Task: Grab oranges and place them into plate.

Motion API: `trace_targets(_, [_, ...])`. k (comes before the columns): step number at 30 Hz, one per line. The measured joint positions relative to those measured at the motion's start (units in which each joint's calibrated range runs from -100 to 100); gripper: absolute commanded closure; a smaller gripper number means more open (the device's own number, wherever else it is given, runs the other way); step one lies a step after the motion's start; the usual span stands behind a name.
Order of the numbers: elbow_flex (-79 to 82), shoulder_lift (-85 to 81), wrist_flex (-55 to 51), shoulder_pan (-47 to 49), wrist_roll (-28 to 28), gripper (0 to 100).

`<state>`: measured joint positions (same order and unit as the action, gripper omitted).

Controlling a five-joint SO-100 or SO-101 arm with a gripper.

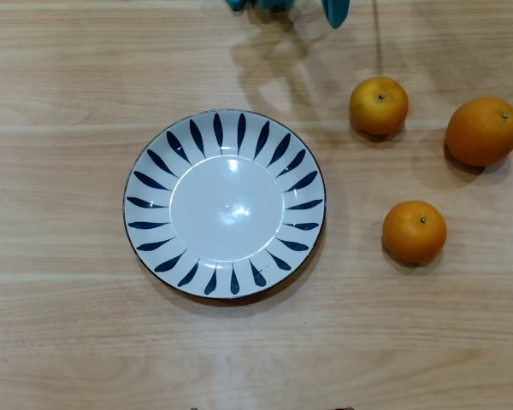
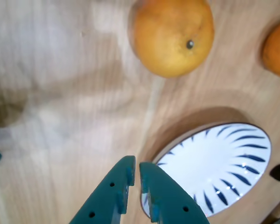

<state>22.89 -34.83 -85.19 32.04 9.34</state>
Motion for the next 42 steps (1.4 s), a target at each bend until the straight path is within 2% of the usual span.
trace_targets(3, [0.0,2.5,0.3,2.2,2.6,97])
trace_targets(5, [0.0,3.7,0.8,3.5,3.5,93])
trace_targets(12, [0.0,4.6,4.7,6.2,4.3,63])
trace_targets(13, [0.0,4.6,4.7,6.4,4.3,53])
trace_targets(18, [0.0,4.9,4.9,8.3,4.3,43])
trace_targets(22, [-2.3,8.5,4.9,8.6,4.5,41])
trace_targets(25, [-6.7,12.5,4.8,9.4,7.5,41])
trace_targets(28, [-9.2,17.6,4.9,9.4,15.3,41])
trace_targets(30, [-10.1,19.0,4.9,10.2,17.4,41])
trace_targets(31, [-10.9,21.2,4.9,11.5,21.8,41])
trace_targets(33, [-11.8,22.3,4.9,11.1,23.3,41])
trace_targets(37, [-12.5,25.6,4.9,12.9,31.6,41])
trace_targets(42, [-12.6,28.9,8.1,14.4,39.1,41])
